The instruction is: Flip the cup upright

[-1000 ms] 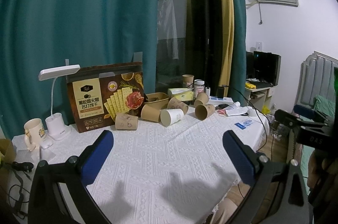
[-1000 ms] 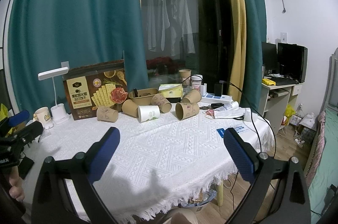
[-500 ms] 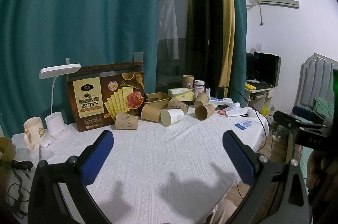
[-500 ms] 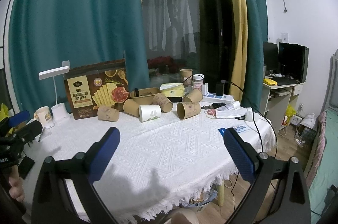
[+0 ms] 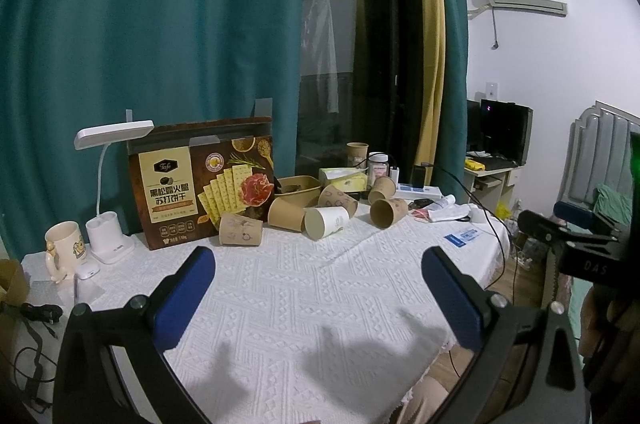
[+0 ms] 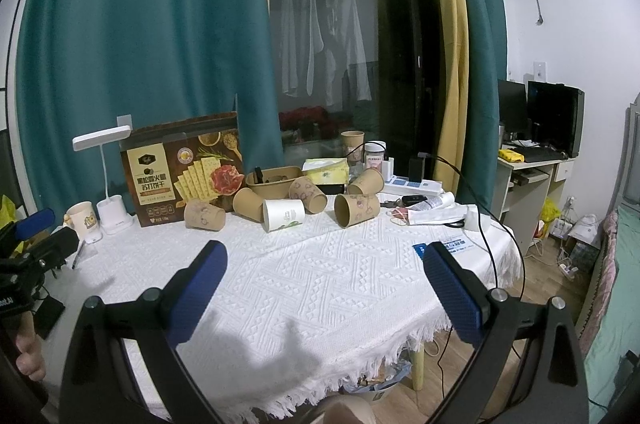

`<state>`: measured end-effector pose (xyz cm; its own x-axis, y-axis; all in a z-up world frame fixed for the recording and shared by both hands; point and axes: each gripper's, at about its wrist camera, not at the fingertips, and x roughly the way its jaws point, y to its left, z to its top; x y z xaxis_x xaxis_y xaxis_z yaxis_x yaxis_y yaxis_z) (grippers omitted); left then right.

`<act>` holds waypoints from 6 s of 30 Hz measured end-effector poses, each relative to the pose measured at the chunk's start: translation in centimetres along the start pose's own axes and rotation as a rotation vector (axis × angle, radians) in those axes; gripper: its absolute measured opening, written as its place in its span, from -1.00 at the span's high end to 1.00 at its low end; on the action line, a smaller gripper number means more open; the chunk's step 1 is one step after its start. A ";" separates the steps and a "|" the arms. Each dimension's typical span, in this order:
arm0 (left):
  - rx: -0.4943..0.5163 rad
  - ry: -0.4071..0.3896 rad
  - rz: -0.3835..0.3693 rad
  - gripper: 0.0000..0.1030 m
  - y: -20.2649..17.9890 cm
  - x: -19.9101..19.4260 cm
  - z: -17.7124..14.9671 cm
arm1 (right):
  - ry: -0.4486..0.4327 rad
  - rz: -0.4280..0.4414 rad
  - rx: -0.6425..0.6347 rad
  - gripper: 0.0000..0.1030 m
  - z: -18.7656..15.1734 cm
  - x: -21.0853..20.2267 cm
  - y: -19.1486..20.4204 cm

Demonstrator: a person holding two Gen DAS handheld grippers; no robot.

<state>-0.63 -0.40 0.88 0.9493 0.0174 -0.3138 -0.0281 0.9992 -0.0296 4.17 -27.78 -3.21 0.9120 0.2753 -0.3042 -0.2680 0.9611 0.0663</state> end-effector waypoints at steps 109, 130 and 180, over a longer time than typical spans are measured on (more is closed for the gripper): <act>0.416 0.589 -0.424 -0.65 -1.3 12.8 -5.2 | 0.457 0.543 -0.443 -0.90 -4.2 13.7 5.6; -0.358 0.438 -0.116 -0.65 13.4 3.6 -13.6 | 0.742 0.728 -1.286 -0.86 -8.7 18.5 21.6; -0.297 0.375 -0.055 -0.65 10.8 5.4 -10.0 | 0.487 0.716 -0.299 -0.19 -4.5 22.5 15.0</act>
<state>1.06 10.09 -10.62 0.7752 -0.1044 -0.6231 -0.1210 0.9435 -0.3086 19.25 -7.30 -13.38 0.2830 0.6987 -0.6571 -0.8502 0.4998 0.1653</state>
